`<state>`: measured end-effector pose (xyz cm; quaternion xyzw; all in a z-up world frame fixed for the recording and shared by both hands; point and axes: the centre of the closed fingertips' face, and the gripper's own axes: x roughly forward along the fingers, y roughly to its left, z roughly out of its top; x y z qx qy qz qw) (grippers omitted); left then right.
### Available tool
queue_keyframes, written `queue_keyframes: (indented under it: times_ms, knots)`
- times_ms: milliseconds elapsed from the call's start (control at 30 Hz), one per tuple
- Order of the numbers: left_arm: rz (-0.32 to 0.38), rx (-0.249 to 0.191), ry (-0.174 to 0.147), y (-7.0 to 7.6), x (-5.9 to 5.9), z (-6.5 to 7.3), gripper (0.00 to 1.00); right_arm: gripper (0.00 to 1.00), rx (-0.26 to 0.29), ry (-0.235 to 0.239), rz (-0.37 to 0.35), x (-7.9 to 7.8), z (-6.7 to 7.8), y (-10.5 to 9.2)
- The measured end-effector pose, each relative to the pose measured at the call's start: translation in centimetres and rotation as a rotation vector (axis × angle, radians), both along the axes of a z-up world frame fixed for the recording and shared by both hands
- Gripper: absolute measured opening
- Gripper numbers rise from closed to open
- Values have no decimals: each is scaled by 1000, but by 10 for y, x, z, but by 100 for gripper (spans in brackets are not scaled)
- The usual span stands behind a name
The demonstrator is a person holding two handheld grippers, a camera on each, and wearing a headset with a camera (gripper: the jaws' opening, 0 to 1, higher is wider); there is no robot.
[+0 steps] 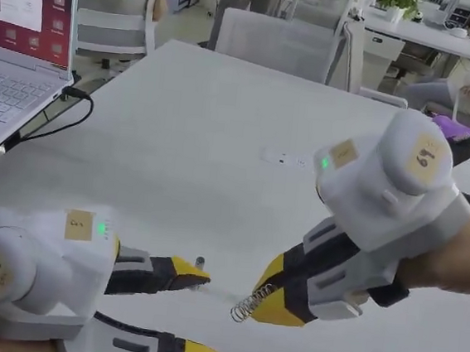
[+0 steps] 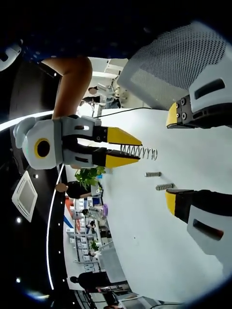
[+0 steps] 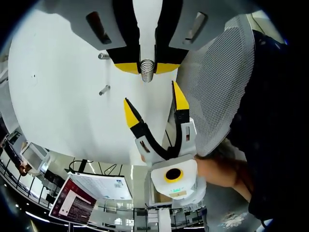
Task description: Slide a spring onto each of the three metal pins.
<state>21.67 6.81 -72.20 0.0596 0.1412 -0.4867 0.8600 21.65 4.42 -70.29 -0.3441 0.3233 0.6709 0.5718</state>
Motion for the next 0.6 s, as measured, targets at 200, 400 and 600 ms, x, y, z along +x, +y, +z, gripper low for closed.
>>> queue_keyframes:
  times_ms: [200,400,600]
  knots:
    - [70,-15,-5,21,-2,-2,56,8,3,-7,-7,3,2,2]
    - [130,-24,-6,37,-1,-4,64,8,-1,-21,-6,5,3,6]
    - [177,-41,-7,49,0,-3,66,8,-12,-34,-8,11,4,10]
